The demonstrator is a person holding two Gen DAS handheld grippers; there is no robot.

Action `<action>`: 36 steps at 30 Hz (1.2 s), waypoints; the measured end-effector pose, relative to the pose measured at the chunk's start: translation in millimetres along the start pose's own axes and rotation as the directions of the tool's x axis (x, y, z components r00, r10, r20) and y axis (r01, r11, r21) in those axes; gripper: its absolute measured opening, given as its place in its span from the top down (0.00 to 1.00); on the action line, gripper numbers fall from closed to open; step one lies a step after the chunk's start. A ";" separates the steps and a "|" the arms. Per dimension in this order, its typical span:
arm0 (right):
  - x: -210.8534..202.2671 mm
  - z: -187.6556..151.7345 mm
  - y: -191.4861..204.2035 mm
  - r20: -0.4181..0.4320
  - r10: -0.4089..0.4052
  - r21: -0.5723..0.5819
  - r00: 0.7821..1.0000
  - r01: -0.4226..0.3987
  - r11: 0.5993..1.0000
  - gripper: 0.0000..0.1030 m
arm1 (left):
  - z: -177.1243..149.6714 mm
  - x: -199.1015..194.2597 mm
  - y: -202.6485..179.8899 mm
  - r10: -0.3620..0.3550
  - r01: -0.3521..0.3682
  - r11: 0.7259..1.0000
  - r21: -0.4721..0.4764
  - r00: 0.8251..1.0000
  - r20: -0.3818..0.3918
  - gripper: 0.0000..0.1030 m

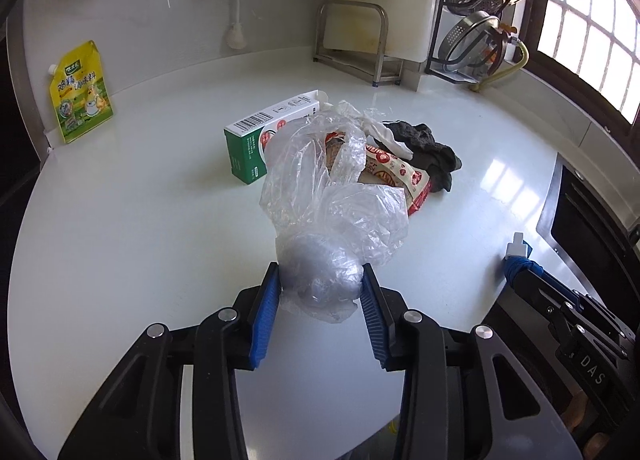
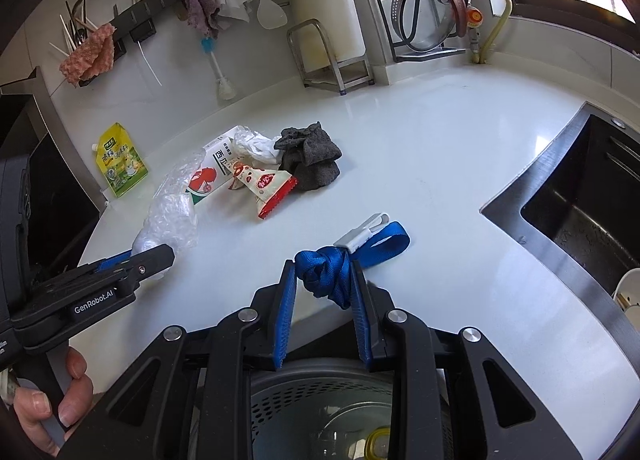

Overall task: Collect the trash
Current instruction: 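Carry bag and strap over the bin and open both tools to drop them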

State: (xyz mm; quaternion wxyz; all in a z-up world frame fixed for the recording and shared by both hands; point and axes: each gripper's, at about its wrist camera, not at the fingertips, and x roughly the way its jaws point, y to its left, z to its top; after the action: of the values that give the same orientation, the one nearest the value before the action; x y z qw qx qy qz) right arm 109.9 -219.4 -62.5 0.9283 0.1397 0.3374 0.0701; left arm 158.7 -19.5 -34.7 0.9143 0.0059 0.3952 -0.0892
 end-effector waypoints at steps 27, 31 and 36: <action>-104.4 -116.9 0.7 -0.042 -0.093 -0.029 0.995 0.092 0.995 0.75 | -137.8 -92.3 -57.6 -0.083 0.084 0.988 0.133 0.996 -0.016 0.62; -108.9 -128.5 0.9 -0.053 -0.108 -0.035 0.993 0.106 0.994 0.75 | -151.5 -91.7 -62.3 -0.080 0.084 0.986 0.147 0.996 -0.035 0.62; -111.5 -139.0 0.5 -0.063 -0.120 -0.042 0.991 0.117 0.992 0.75 | -162.7 -86.4 -63.8 -0.082 0.092 0.985 0.148 0.994 -0.071 0.62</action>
State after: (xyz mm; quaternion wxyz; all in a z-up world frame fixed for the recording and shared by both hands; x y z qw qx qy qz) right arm -65.0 -214.4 -96.6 0.9218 0.0992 0.3740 0.0258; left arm -27.4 -55.3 -80.3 0.8931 0.0605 0.4167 -0.1583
